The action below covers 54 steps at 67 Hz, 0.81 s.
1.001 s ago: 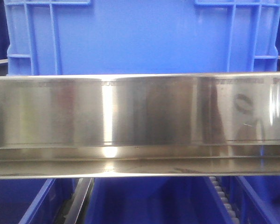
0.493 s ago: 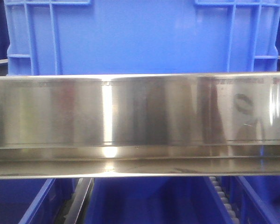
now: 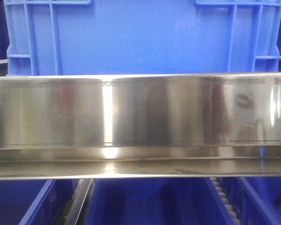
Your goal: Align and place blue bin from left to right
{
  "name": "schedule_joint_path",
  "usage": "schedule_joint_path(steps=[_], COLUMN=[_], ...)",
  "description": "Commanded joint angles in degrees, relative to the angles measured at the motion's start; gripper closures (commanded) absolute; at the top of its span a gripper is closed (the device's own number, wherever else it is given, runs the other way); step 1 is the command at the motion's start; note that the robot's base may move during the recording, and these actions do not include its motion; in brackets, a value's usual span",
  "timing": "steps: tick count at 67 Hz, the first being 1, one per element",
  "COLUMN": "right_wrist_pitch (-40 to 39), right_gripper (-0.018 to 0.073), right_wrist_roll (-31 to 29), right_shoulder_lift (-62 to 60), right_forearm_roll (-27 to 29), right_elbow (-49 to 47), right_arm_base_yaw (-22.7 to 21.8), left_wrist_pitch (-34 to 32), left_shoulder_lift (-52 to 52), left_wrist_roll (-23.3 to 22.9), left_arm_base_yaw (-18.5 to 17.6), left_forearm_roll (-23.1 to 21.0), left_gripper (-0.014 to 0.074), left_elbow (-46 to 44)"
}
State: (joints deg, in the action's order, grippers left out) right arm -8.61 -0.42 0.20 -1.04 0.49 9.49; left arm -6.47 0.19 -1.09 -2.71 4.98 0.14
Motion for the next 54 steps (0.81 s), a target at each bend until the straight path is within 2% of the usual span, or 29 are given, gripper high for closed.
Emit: schedule_joint_path(steps=[1,11,26,54], right_wrist_pitch=[-3.24,-0.28,12.91,14.81], right_gripper=[0.0639,0.0639,0.0639,0.0639], right_wrist_roll=[-0.08,-0.08,-0.08,-0.08], right_shoulder_lift=[-0.20,-0.20,0.63,17.83], right_forearm_roll=[0.15,0.15,0.15,0.15], right_elbow=[-0.83,-7.45,-19.96,-35.69], right_arm_base_yaw=[-0.16,-0.16,-0.16,-0.16], left_wrist_pitch=[-3.58,1.74,10.12,13.18], left_shoulder_lift=[-0.19,-0.19,4.47,27.66], left_wrist_roll=[-0.22,-0.22,-0.22,-0.22], left_arm_base_yaw=[0.20,0.20,0.20,0.20], left_forearm_roll=[0.06,0.06,0.06,0.06], left_gripper=[0.0708,0.0708,0.0708,0.0708], left_elbow=[-1.36,-9.64,-23.04,-42.75])
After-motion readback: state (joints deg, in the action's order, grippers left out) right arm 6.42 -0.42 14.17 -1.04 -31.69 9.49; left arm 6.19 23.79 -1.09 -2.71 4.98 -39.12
